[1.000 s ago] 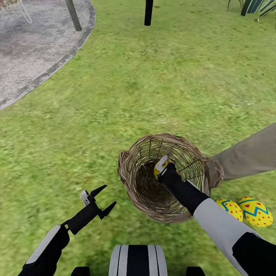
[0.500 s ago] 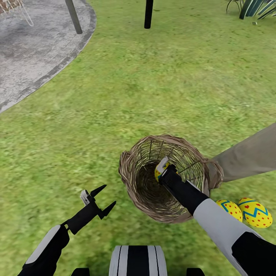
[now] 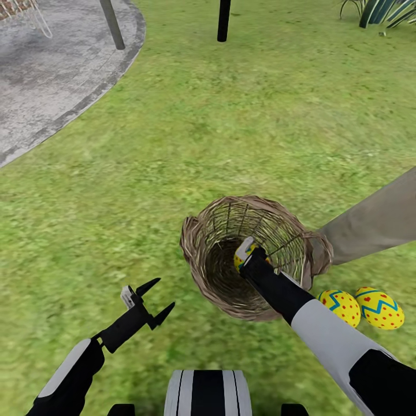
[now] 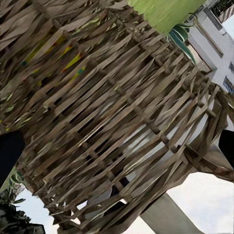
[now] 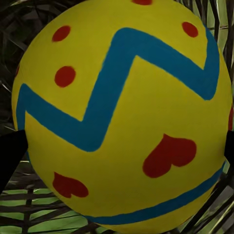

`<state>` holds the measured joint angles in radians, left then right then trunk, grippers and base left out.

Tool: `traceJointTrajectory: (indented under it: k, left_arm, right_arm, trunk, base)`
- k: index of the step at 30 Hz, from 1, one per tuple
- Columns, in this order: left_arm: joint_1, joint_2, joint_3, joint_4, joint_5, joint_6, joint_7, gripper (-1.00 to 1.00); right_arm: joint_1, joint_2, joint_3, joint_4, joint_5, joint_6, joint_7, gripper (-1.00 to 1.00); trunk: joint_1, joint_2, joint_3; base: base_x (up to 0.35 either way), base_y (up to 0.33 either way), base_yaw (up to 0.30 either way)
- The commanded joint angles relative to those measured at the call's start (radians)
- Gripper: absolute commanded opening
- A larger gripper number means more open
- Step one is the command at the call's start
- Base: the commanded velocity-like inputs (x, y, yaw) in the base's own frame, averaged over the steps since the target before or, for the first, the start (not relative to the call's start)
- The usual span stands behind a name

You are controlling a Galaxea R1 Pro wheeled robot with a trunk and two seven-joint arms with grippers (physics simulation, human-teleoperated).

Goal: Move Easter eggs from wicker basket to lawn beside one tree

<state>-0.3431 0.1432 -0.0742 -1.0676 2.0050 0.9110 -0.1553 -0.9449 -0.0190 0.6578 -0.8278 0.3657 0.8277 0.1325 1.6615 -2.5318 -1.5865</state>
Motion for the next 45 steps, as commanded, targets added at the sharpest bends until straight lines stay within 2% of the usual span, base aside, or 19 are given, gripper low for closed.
traceJointTrajectory:
  k: [1, 22, 26, 28, 32, 35, 38, 40, 45]
  left_arm:
    - [0.0, 0.001, -0.002, 0.003, -0.006, 0.0, -0.009, 1.0]
    - [0.0, 0.001, -0.004, -0.005, -0.006, 0.0, -0.004, 1.0]
    - [0.0, 0.001, -0.004, -0.004, -0.006, 0.0, -0.004, 1.0]
    - [0.0, 0.001, -0.004, -0.005, -0.006, 0.0, -0.004, 1.0]
    - [0.0, 0.001, -0.004, -0.003, -0.006, 0.0, -0.004, 1.0]
    - [0.0, 0.001, -0.005, -0.003, -0.006, 0.0, -0.004, 1.0]
    - [0.0, 0.001, -0.005, 0.0, -0.007, 0.0, -0.004, 1.0]
    - [0.0, 0.001, -0.005, 0.004, -0.007, -0.001, -0.004, 1.0]
    - [0.0, 0.001, -0.005, 0.006, -0.007, 0.0, -0.004, 1.0]
  right_arm:
    - [0.0, -0.001, 0.004, 0.007, -0.028, 0.007, 0.01, -1.0]
    - [0.0, -0.002, 0.002, -0.004, -0.032, 0.014, 0.016, -1.0]
    - [0.0, -0.004, -0.004, -0.008, -0.033, 0.015, 0.065, -1.0]
    - [0.0, -0.005, -0.032, -0.008, -0.033, 0.017, 0.097, -1.0]
    - [0.0, -0.006, -0.111, -0.009, -0.033, 0.017, 0.109, -1.0]
    - [0.0, -0.006, -0.117, -0.011, -0.035, 0.018, 0.126, -1.0]
    - [0.0, -0.007, -0.12, -0.039, -0.035, 0.019, 0.233, -1.0]
    - [0.0, -0.009, -0.127, -0.062, -0.035, 0.019, 0.266, -1.0]
    - [0.0, -0.013, -0.155, -0.076, -0.036, 0.018, 0.277, -1.0]
  trunk:
    - [0.0, 0.0, -0.001]
    - [-0.009, 0.005, 0.081]
    - [-0.011, 0.006, 0.096]
    - [-0.012, 0.006, 0.104]
    - [-0.014, 0.007, 0.119]
    - [-0.015, 0.008, 0.131]
    - [-0.017, 0.009, 0.142]
    - [-0.018, 0.009, 0.15]
    - [-0.02, 0.01, 0.169]
  base:
    - [0.0, 0.0, 0.0]
    - [-0.046, 0.009, 0.0]
    - [0.0, 0.0, 0.0]
    - [0.0, 0.0, 0.0]
    - [0.0, 0.0, 0.0]
    - [0.0, 0.0, 0.0]
    - [0.0, 0.0, 0.0]
    - [0.0, 0.0, 0.0]
    - [0.0, 0.0, 0.0]
